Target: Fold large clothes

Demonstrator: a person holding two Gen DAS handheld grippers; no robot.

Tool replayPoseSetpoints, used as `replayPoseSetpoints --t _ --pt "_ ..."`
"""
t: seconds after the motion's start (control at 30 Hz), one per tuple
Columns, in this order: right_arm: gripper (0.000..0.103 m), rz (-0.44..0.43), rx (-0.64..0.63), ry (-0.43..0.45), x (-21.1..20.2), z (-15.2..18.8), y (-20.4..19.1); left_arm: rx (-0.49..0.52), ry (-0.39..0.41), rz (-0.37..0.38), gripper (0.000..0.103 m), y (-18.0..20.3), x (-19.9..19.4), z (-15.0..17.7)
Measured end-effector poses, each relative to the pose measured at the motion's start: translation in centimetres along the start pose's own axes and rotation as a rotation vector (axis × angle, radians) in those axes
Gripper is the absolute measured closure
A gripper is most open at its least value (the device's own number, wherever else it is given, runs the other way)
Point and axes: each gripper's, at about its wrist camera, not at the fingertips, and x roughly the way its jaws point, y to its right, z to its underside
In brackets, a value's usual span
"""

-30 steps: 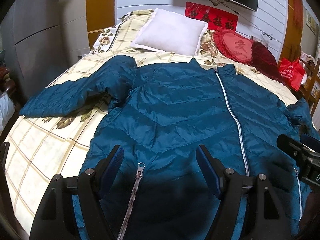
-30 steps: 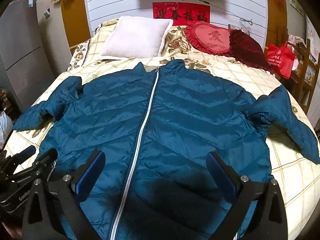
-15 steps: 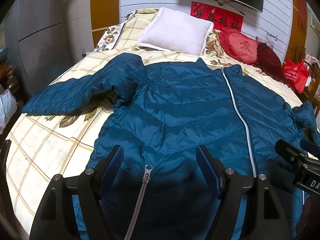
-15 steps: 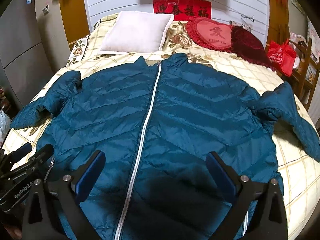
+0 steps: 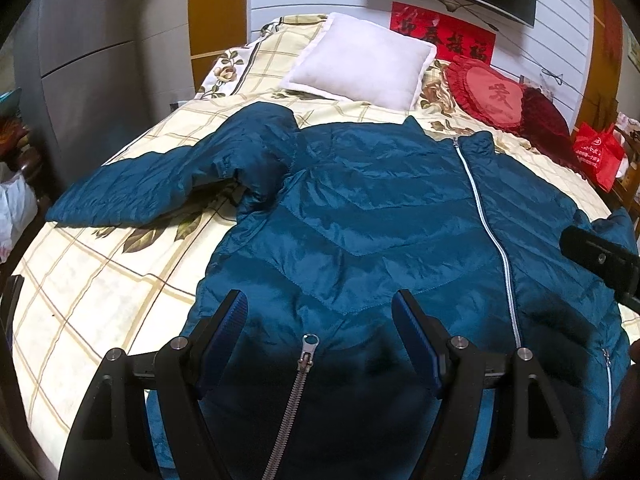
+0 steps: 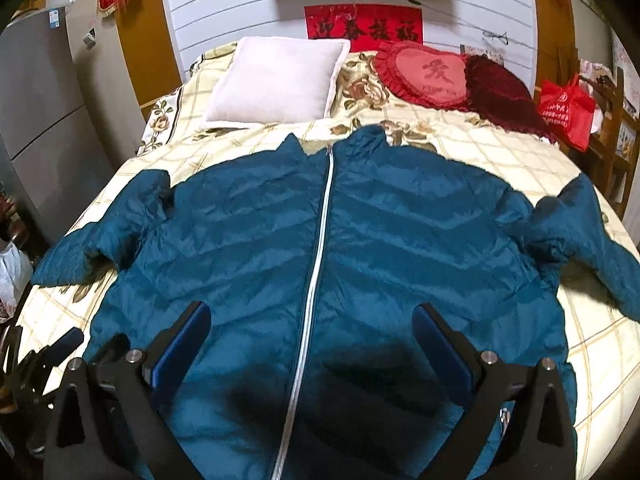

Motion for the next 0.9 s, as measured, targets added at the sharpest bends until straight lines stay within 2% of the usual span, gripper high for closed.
replayPoseSetpoints --t 0.23,0.9 --pt "0.001 0.023 -0.056 -0.007 0.8 0.6 -1.3 -0.01 0.002 -0.007 0.035 -0.6 0.2 -0.3" --pt "0.001 0.0 -0.046 -0.041 2.5 1.3 -1.0 -0.019 -0.002 -0.024 0.035 -1.1 0.9 -0.3"
